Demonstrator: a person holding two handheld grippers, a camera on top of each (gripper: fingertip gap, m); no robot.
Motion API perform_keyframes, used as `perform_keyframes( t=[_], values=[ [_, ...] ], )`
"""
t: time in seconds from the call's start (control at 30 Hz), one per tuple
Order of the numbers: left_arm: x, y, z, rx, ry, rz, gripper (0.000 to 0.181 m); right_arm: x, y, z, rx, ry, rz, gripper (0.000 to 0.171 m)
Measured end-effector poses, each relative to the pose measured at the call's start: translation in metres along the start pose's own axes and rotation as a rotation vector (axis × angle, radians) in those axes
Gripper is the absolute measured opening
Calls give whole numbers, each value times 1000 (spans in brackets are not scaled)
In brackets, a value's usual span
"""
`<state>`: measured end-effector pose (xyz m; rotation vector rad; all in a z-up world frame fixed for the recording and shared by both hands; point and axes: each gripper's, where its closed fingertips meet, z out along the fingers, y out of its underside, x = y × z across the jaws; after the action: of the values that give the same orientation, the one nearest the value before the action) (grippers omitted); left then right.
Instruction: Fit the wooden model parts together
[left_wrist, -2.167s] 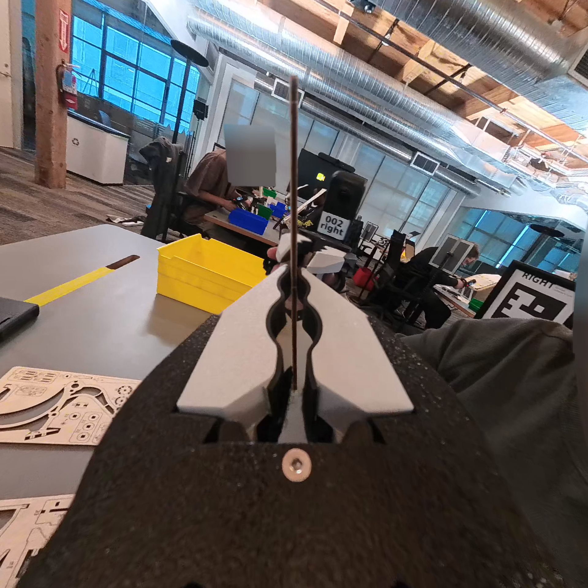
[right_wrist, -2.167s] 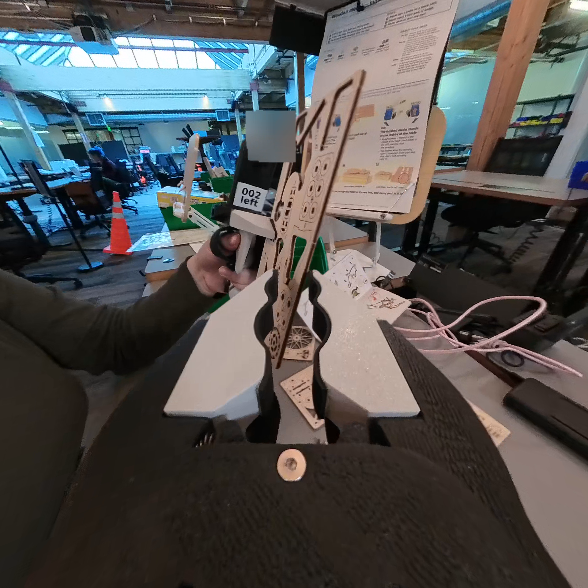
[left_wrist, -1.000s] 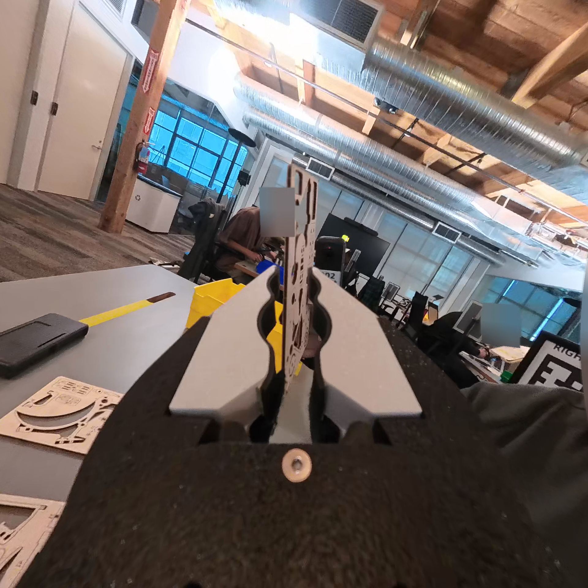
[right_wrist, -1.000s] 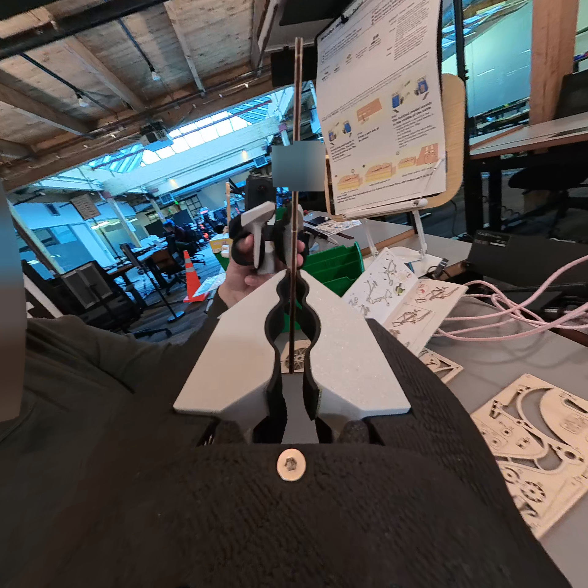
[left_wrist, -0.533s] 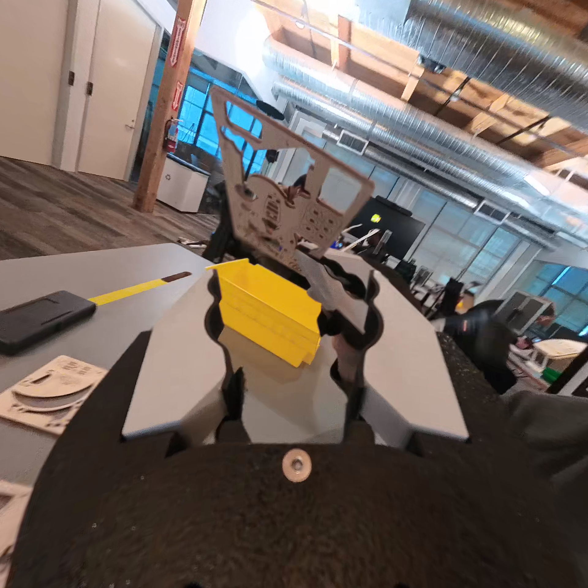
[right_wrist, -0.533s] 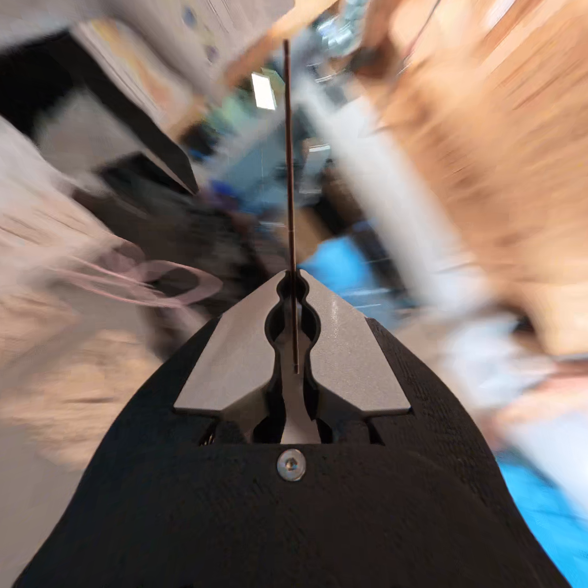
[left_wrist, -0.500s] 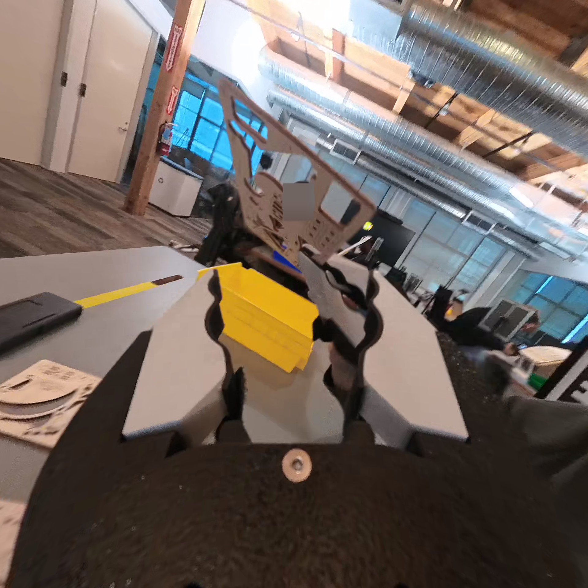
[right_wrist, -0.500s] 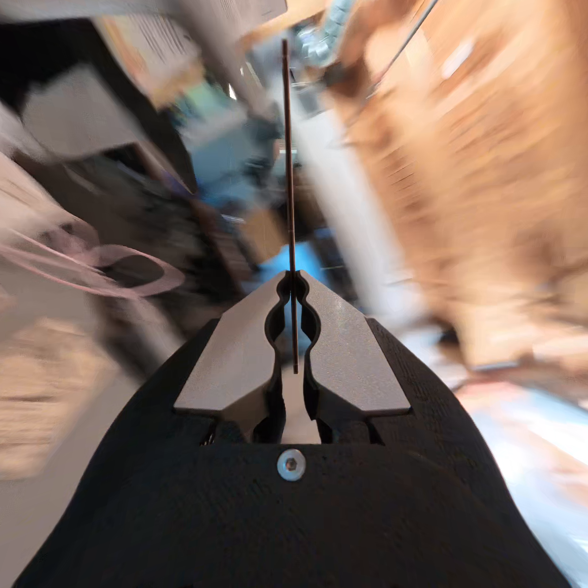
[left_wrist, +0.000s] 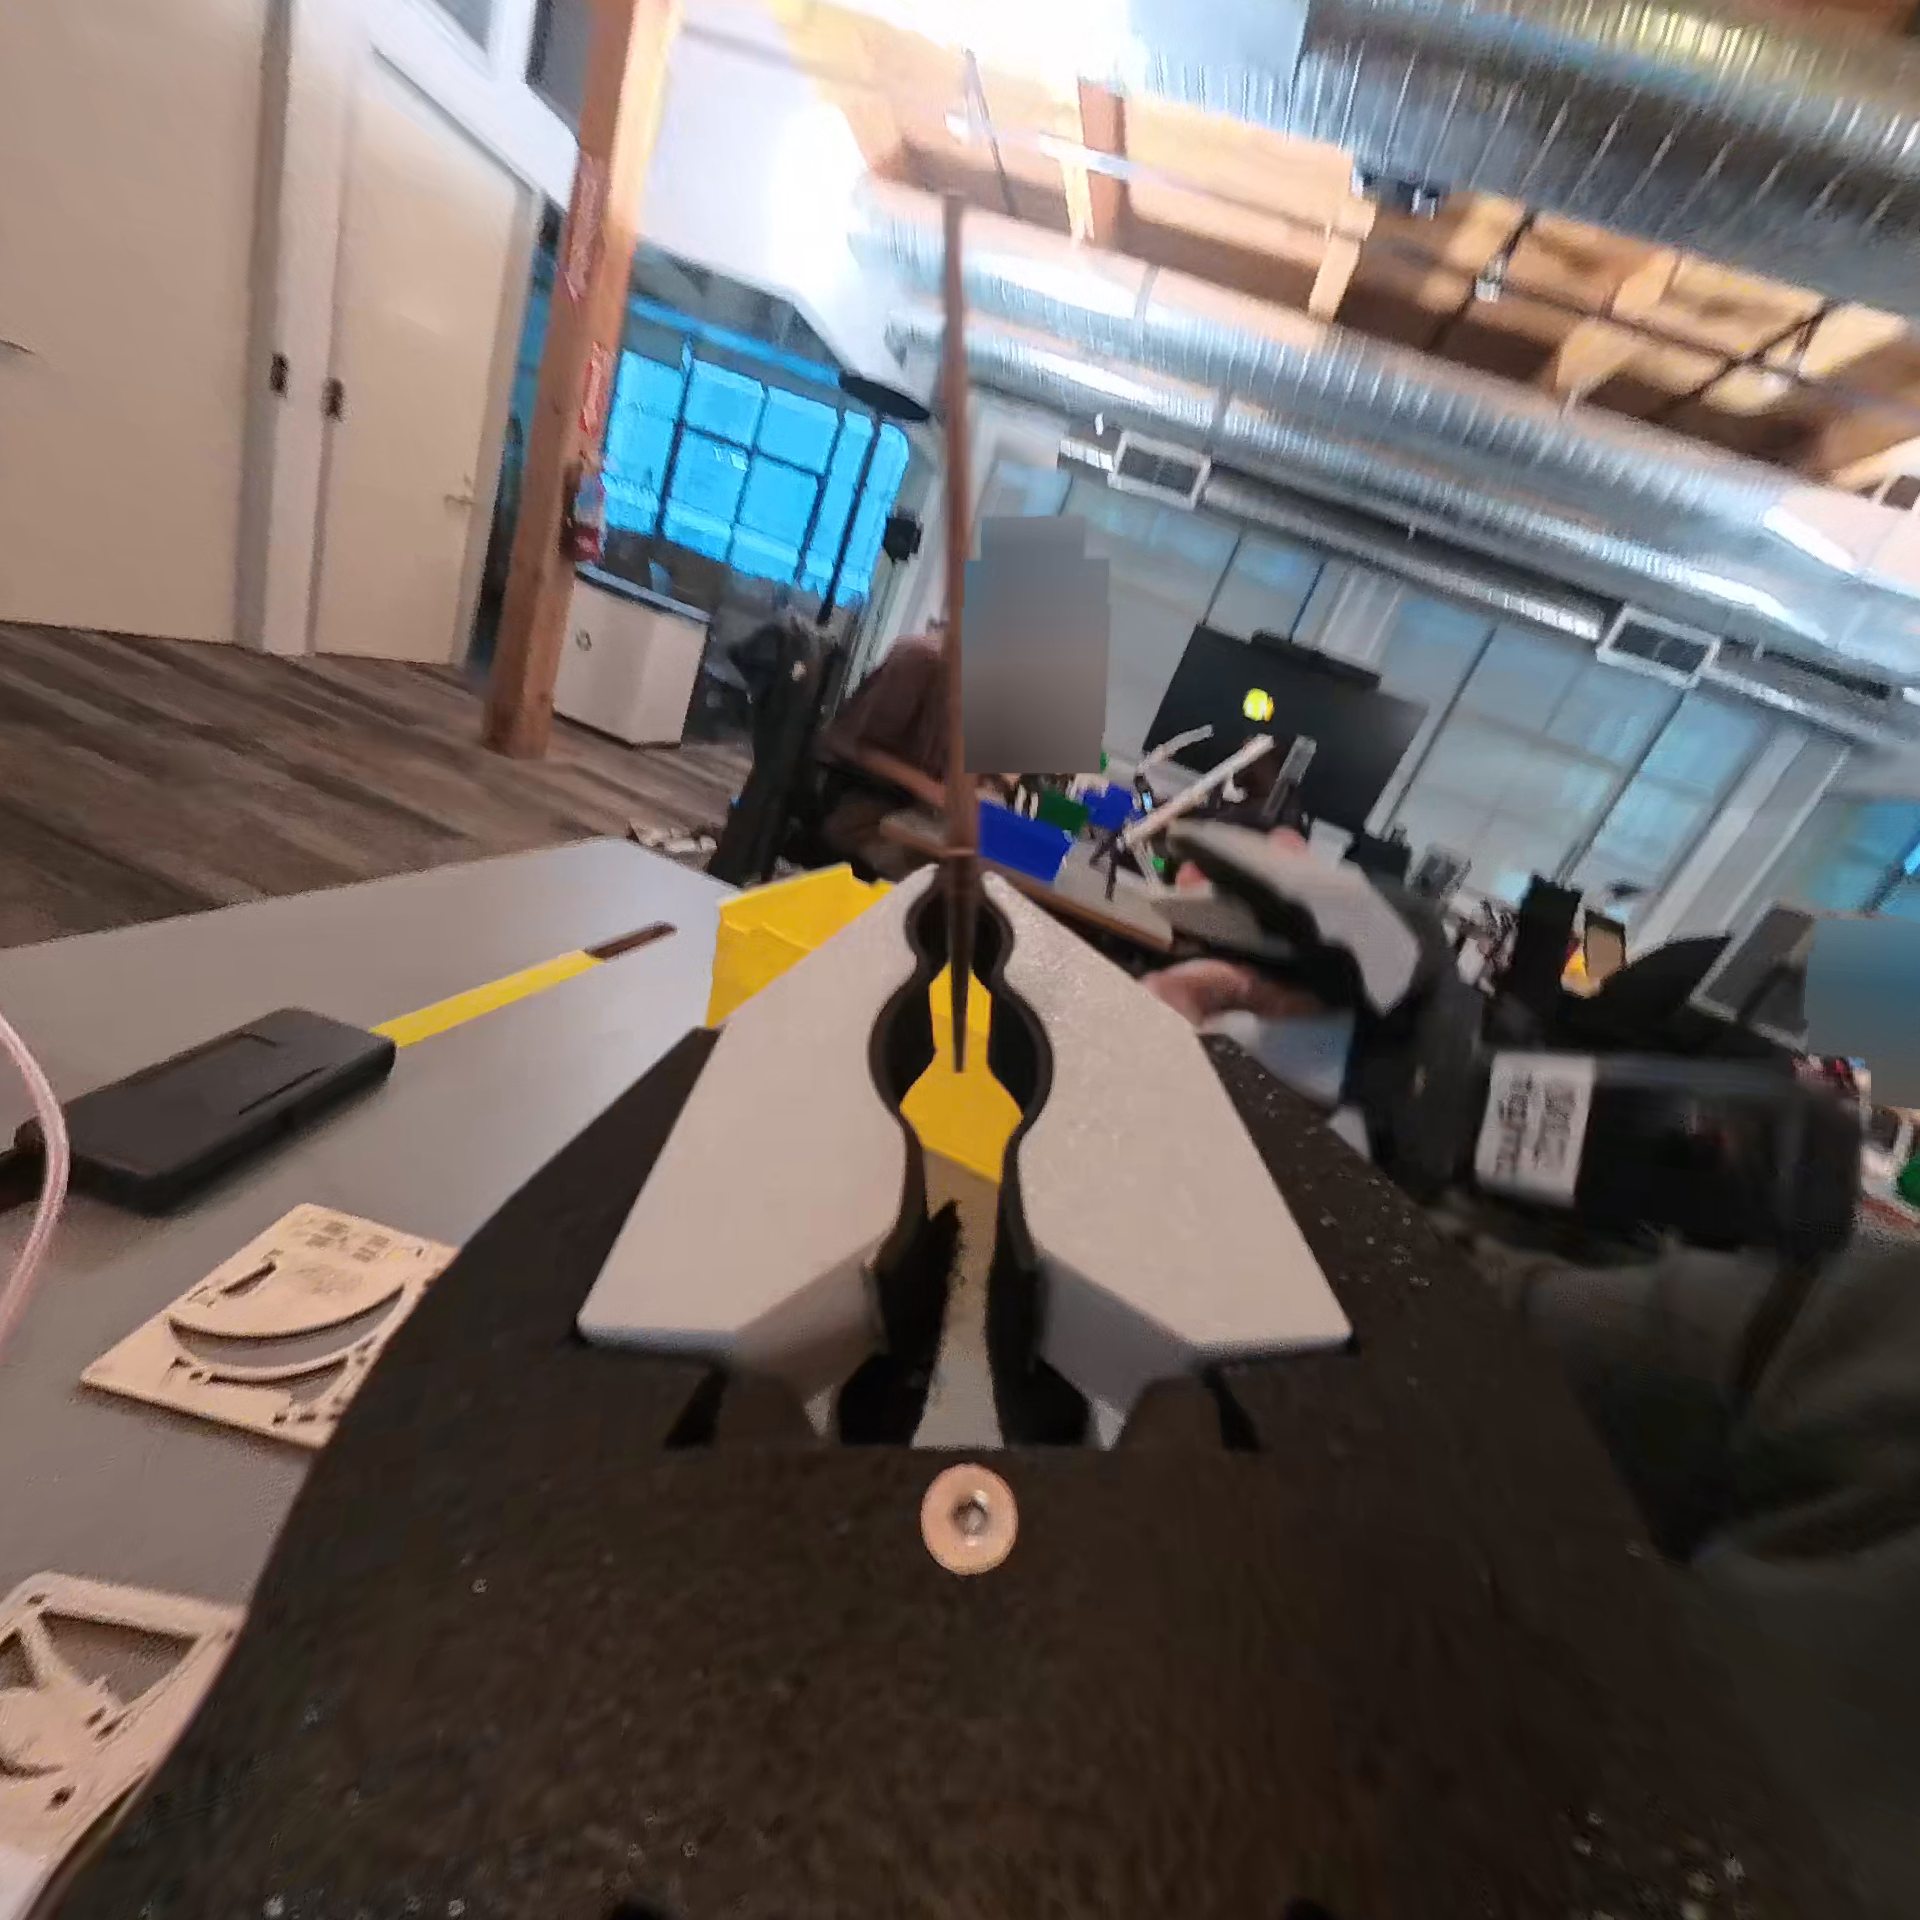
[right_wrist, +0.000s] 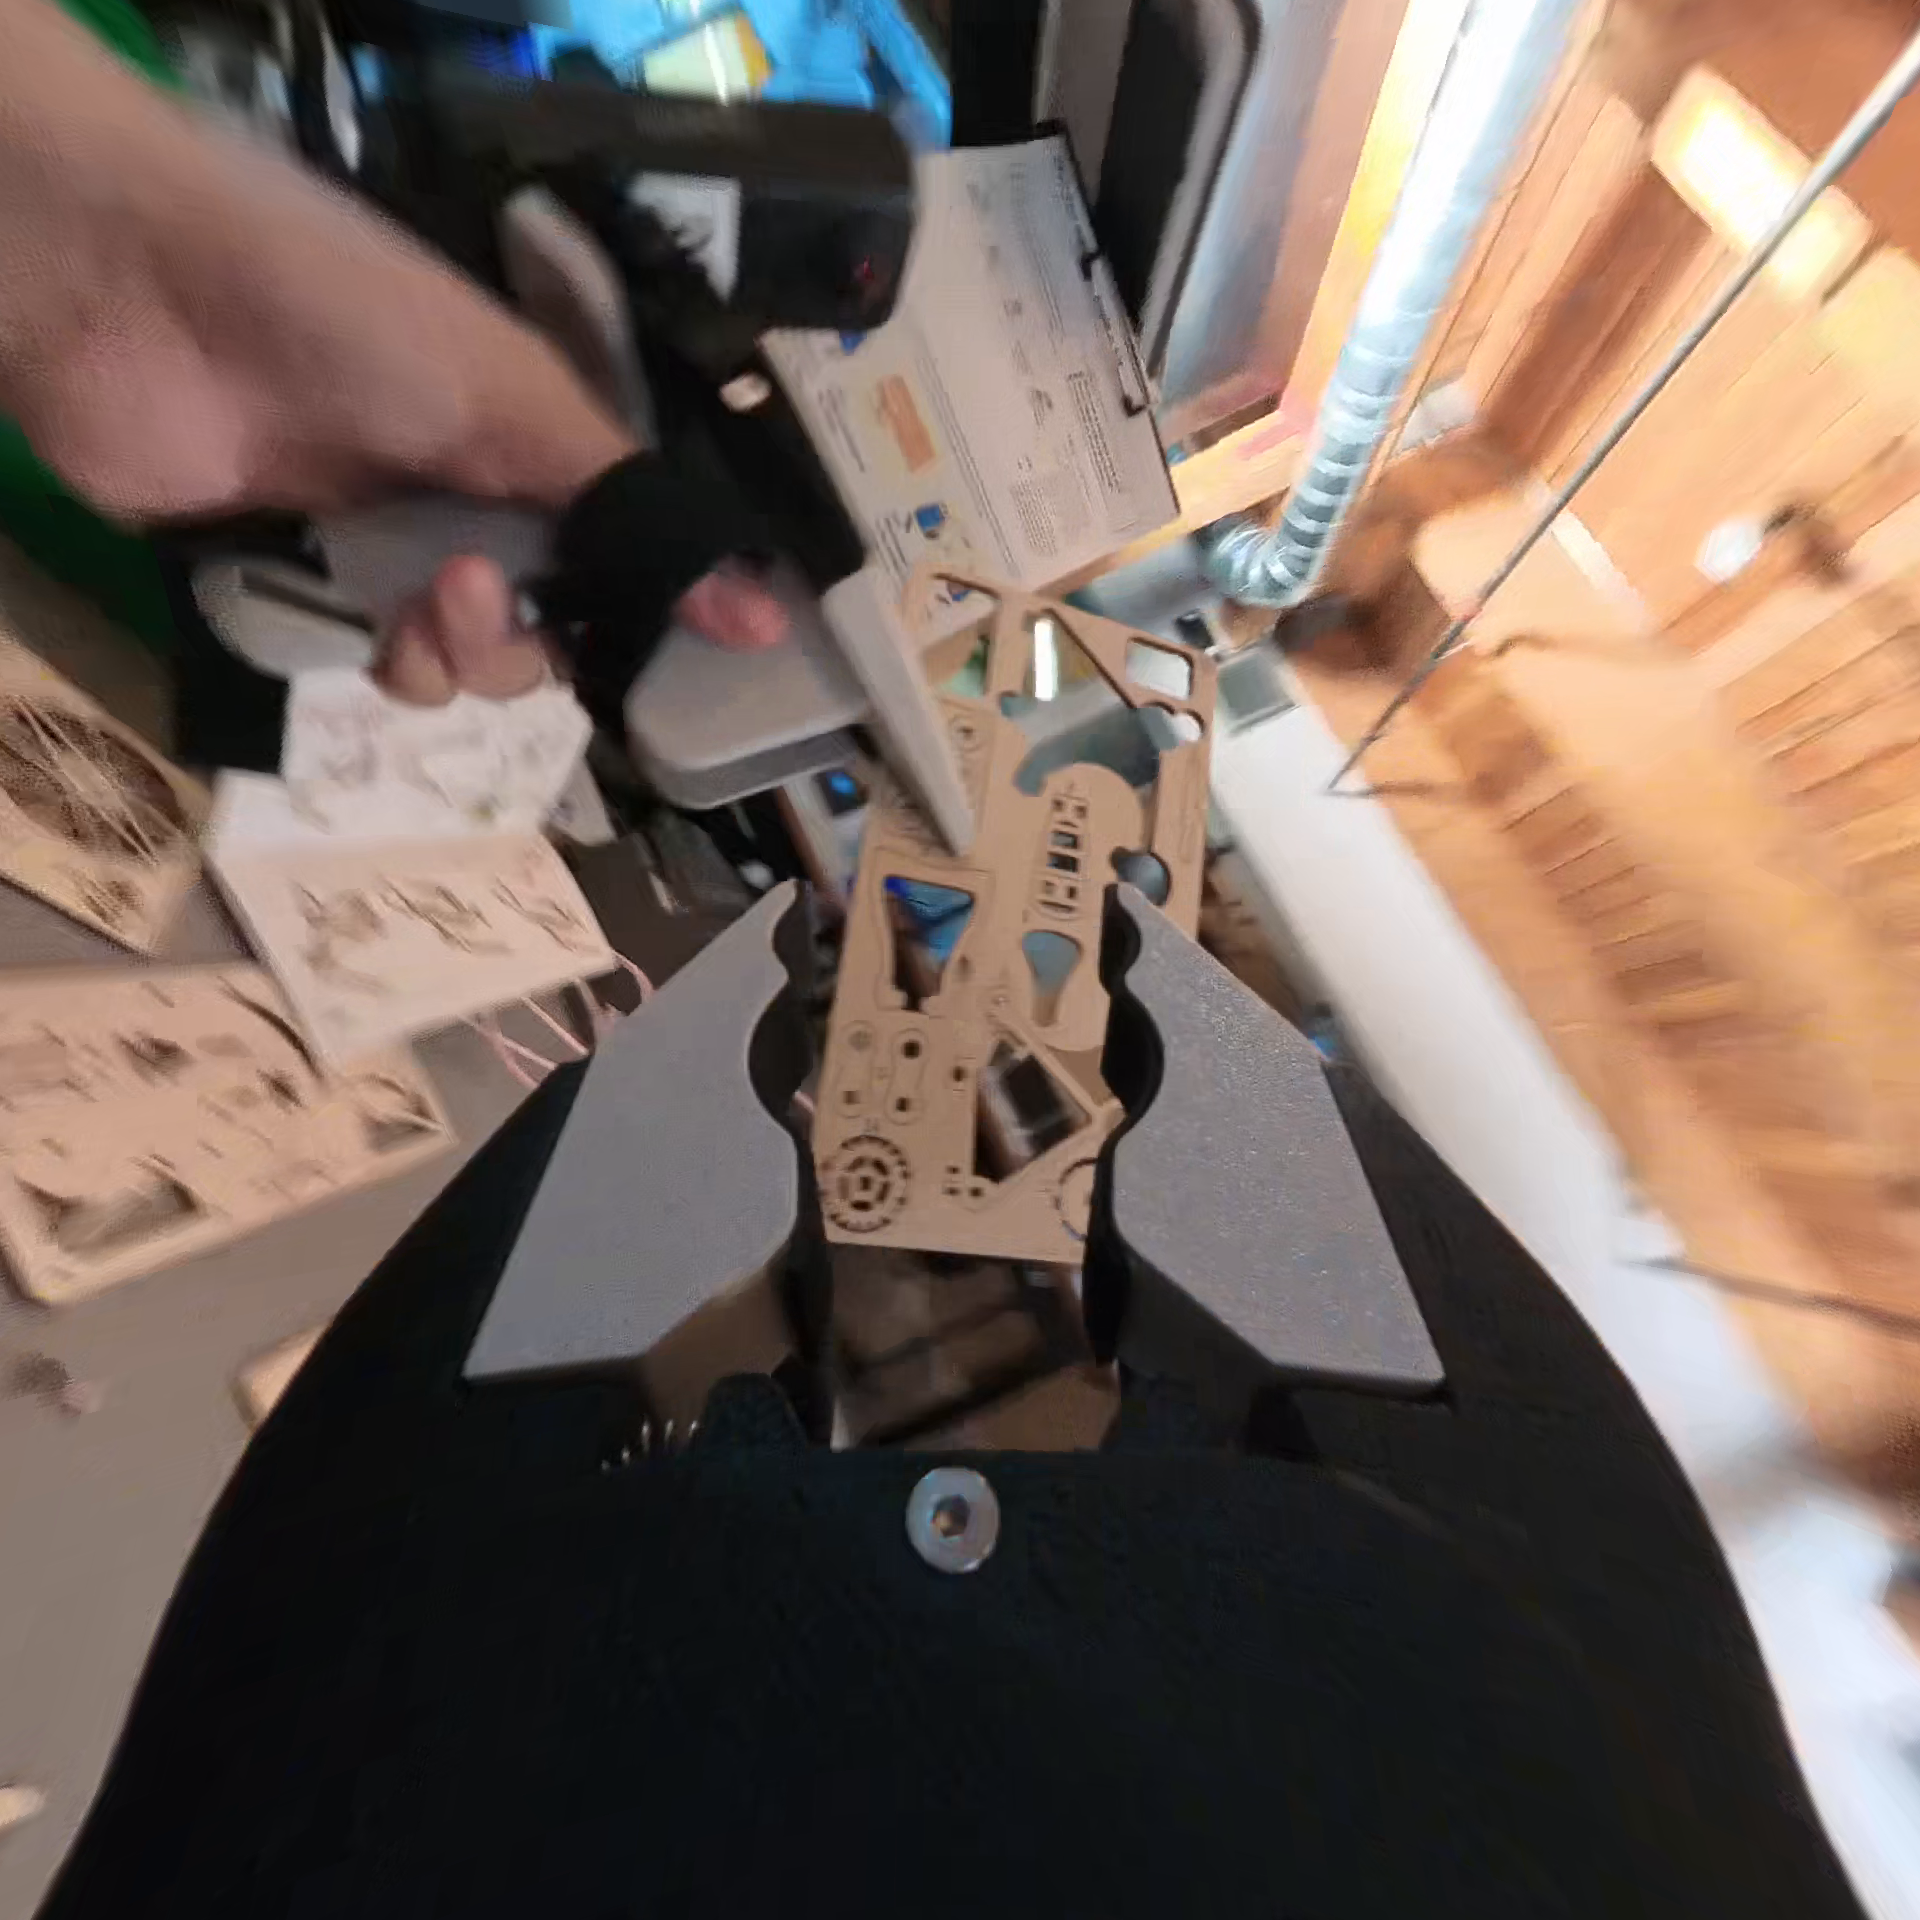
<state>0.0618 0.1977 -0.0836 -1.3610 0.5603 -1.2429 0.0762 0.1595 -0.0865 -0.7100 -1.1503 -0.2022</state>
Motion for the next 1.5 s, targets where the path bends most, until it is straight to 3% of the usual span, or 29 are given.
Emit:
perform_keyframes(
  t=[0.2,0.37,0.63,1.13,1.37,1.5],
  values=[
    [14,33,-13,-334,151,-68,0,27,19,-11,-19,-247,737,43],
    [33,54,-22,-479,269,-101,0,22,14,-20,41,-458,1038,27],
    [48,59,-25,-524,329,-73,0,-7,6,-29,0,-739,1238,4],
    [53,17,-18,-261,327,-24,1,24,-4,-16,332,-668,1580,0],
    [50,9,-15,-201,314,-46,23,34,4,-12,409,-580,1669,0],
    [52,8,-12,-176,330,-64,25,33,4,-10,410,-557,1666,0]
  ],
)
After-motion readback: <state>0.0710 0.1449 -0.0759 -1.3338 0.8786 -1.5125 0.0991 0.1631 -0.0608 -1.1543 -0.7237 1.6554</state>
